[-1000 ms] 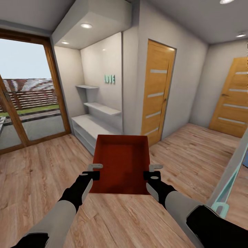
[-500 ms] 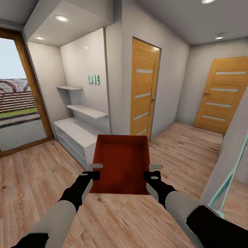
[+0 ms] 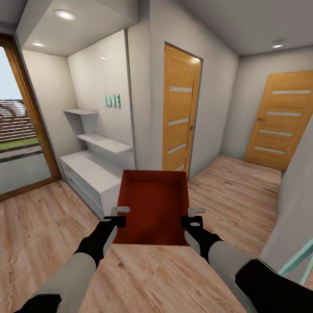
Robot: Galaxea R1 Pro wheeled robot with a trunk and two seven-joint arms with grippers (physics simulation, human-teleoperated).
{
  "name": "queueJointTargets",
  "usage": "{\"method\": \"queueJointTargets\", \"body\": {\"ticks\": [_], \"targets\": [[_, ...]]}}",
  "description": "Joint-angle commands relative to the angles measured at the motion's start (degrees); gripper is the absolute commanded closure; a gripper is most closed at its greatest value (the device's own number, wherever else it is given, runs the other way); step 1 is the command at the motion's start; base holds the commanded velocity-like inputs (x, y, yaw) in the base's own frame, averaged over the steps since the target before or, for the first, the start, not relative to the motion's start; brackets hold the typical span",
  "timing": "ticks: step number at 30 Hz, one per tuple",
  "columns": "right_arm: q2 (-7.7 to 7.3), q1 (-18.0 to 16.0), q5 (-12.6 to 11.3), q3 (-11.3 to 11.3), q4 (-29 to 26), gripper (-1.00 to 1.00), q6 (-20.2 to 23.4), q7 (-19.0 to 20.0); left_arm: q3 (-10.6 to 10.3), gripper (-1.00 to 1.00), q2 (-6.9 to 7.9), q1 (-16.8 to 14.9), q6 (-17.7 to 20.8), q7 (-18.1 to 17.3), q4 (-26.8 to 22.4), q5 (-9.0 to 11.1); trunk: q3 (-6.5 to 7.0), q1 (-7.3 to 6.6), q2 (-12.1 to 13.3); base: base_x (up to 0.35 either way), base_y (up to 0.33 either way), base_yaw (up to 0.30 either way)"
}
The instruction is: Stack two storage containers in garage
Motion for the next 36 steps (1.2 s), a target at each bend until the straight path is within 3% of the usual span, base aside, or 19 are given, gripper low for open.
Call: {"method": "queueJointTargets", "body": {"ticks": [1, 16, 36], "targets": [[0.03, -0.06, 0.73, -0.86, -0.84, 1.00, -0.58, 0.00, 0.78, 1.00, -0.56, -0.03, 0.31, -0.21, 0.02, 0.24, -0.12, 0.07, -0.13, 0.322, 0.000, 0.000], [0.01, -0.06, 0.83, -0.86, -0.84, 1.00, -0.58, 0.00, 0.78, 1.00, -0.56, -0.03, 0.28, -0.21, 0.02, 0.24, -0.12, 0.07, -0.13, 0.322, 0.000, -0.009], [-0.05, -0.06, 0.78, -0.86, -0.84, 1.00, -0.58, 0.00, 0.77, 1.00, -0.56, -0.03, 0.30, -0.21, 0.02, 0.24, -0.12, 0.07, -0.13, 0.322, 0.000, -0.231]]}}
